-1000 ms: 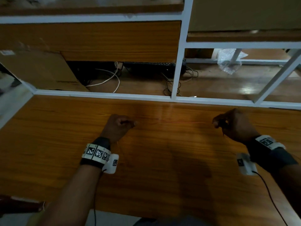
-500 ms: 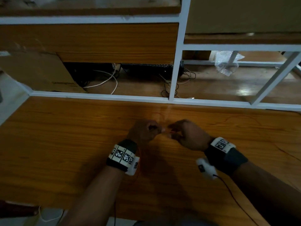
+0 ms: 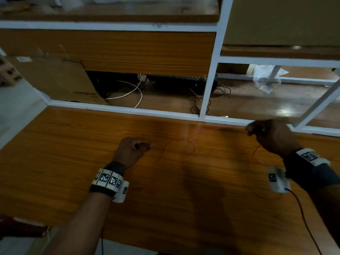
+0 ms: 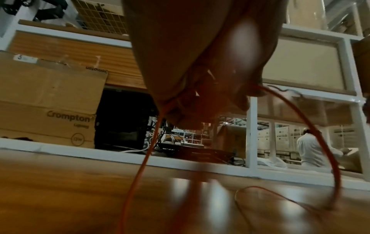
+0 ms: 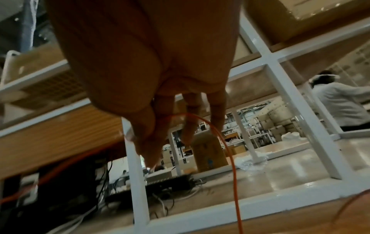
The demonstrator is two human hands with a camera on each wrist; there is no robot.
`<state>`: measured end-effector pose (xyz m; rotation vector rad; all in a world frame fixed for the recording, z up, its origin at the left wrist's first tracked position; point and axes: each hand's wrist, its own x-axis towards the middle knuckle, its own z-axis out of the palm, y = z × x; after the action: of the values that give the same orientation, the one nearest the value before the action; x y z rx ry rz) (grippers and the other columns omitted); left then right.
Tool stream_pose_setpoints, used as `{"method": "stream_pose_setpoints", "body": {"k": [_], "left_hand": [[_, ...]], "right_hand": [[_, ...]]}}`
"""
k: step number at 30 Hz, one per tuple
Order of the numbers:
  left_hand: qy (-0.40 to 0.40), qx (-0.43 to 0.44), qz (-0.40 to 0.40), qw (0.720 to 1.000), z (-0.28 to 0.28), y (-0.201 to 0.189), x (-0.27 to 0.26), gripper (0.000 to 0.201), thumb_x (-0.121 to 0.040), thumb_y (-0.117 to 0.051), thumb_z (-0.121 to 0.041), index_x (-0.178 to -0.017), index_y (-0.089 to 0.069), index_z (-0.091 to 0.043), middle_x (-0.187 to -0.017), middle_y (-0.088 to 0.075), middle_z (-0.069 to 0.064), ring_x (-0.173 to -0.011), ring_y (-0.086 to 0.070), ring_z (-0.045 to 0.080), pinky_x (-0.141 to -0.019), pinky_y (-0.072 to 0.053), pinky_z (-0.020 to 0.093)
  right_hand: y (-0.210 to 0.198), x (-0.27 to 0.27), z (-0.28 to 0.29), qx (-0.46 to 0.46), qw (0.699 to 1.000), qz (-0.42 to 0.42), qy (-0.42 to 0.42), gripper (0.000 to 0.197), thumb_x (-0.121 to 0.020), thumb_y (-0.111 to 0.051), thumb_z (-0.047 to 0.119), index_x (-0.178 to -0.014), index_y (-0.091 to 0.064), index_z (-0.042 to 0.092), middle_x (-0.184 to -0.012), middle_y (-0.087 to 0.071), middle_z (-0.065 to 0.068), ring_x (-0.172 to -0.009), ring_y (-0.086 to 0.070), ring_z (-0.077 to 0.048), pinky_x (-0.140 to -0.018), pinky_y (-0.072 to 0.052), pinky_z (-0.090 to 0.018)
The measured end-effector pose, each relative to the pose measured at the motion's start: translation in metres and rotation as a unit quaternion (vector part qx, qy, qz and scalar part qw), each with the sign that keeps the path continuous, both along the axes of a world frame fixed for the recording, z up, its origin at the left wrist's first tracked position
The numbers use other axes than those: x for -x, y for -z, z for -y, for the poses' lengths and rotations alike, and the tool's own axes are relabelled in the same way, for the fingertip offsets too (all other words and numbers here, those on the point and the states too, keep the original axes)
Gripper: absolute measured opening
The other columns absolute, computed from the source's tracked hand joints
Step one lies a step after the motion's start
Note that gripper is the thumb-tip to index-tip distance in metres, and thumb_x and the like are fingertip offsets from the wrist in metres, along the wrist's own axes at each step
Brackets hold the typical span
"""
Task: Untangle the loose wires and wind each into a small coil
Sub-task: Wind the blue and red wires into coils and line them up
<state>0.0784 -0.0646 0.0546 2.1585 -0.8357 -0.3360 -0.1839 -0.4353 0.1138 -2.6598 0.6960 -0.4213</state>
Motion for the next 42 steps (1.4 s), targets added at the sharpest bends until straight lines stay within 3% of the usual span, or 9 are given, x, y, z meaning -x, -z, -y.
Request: {"method": "stream_pose_setpoints", "body": {"k": [4, 6, 9, 14, 22, 29, 31, 35, 42], "left_hand": [[0.067, -0.026, 0.070, 0.995, 0.021, -0.002, 0.012, 0.036, -0.093, -0.069, -0.039, -0.058, -0.061, -0.046, -0.056, -0.054, -0.018, -0.053, -0.051, 0.000, -0.059, -0.037, 0.016], [0.123, -0.065, 0.107, 0.985, 0.036, -0.002, 0.024, 0.020, -0.095, -0.063, -0.044, -0.078, -0.073, -0.039, -0.067, -0.060, -0.014, -0.059, -0.052, 0.002, -0.063, -0.044, 0.024], [0.181, -0.061, 0.150, 0.970, 0.059, -0.002, 0.038, 0.021, -0.097, -0.062, -0.039, -0.102, -0.077, -0.025, -0.083, -0.068, -0.003, -0.071, -0.060, 0.011, -0.067, -0.051, 0.032], [0.166, -0.012, 0.160, 0.973, 0.065, -0.004, 0.042, 0.012, -0.093, -0.069, -0.029, -0.102, -0.076, -0.025, -0.090, -0.068, -0.011, -0.077, -0.058, 0.004, -0.069, -0.050, 0.023], [0.073, -0.012, 0.090, 0.993, 0.028, 0.006, 0.019, 0.035, -0.084, -0.062, -0.059, -0.100, -0.074, -0.031, -0.090, -0.068, -0.011, -0.079, -0.060, 0.004, -0.070, -0.051, 0.027], [0.025, 0.056, 0.000, 0.998, 0.033, -0.008, 0.019, 0.015, -0.080, -0.082, -0.030, -0.086, -0.070, -0.035, -0.092, -0.071, -0.012, -0.085, -0.067, 0.002, -0.073, -0.054, 0.021], [0.011, 0.130, -0.085, 0.988, 0.037, -0.010, 0.024, 0.030, -0.076, -0.086, -0.017, -0.102, -0.074, -0.027, -0.099, -0.075, -0.008, -0.094, -0.070, 0.003, -0.080, -0.059, 0.024], [0.043, 0.197, -0.190, 0.961, 0.050, -0.011, 0.042, 0.056, -0.075, -0.083, -0.002, -0.128, -0.066, -0.012, -0.125, -0.070, -0.001, -0.117, -0.065, 0.011, -0.089, -0.059, 0.031], [0.126, 0.213, -0.143, 0.958, 0.069, -0.015, 0.066, 0.051, -0.094, -0.062, 0.004, -0.142, -0.054, -0.010, -0.146, -0.056, 0.001, -0.132, -0.054, 0.012, -0.105, -0.050, 0.031]], "right_hand": [[0.025, -0.016, -0.031, 0.100, 0.971, -0.216, -0.007, 0.077, -0.088, -0.074, 0.050, -0.153, -0.041, 0.029, -0.155, -0.048, -0.010, -0.143, -0.040, -0.038, -0.116, -0.035, -0.060], [0.022, -0.035, -0.065, 0.112, 0.968, -0.208, -0.078, 0.096, -0.085, -0.070, 0.064, -0.161, -0.024, 0.028, -0.167, -0.027, -0.004, -0.155, -0.012, -0.039, -0.122, -0.017, -0.062], [0.022, -0.069, -0.114, 0.041, 0.970, -0.140, -0.195, 0.071, -0.093, -0.061, 0.061, -0.151, -0.044, 0.025, -0.152, -0.051, -0.001, -0.148, -0.033, -0.033, -0.118, -0.031, -0.062], [0.024, -0.083, -0.134, -0.062, 0.962, -0.081, -0.253, 0.021, -0.093, -0.062, 0.010, -0.105, -0.077, 0.016, -0.087, -0.076, 0.000, -0.074, -0.071, -0.016, -0.067, -0.061, -0.044], [0.003, -0.042, -0.052, -0.025, 0.994, 0.058, -0.092, 0.018, -0.103, -0.060, 0.024, -0.103, -0.078, 0.020, -0.084, -0.074, 0.009, -0.069, -0.065, -0.002, -0.062, -0.052, -0.028], [0.027, -0.007, -0.005, -0.003, 0.997, -0.066, 0.050, 0.020, -0.099, -0.064, 0.015, -0.112, -0.076, 0.023, -0.104, -0.078, -0.005, -0.070, -0.064, -0.011, -0.060, -0.050, -0.028], [0.032, -0.010, -0.012, 0.004, 0.979, -0.200, 0.045, 0.039, -0.098, -0.068, 0.028, -0.136, -0.063, 0.024, -0.131, -0.069, -0.012, -0.102, -0.068, -0.022, -0.086, -0.056, -0.038], [0.026, -0.028, -0.053, 0.062, 0.942, -0.327, -0.053, 0.110, -0.082, -0.077, 0.057, -0.164, -0.008, 0.030, -0.170, -0.014, -0.010, -0.155, -0.010, -0.041, -0.121, -0.021, -0.062], [0.034, -0.080, -0.134, -0.252, 0.931, -0.158, -0.214, 0.041, -0.094, -0.074, 0.023, -0.133, -0.064, 0.015, -0.114, -0.074, 0.004, -0.100, -0.070, -0.010, -0.088, -0.061, -0.039]]}}
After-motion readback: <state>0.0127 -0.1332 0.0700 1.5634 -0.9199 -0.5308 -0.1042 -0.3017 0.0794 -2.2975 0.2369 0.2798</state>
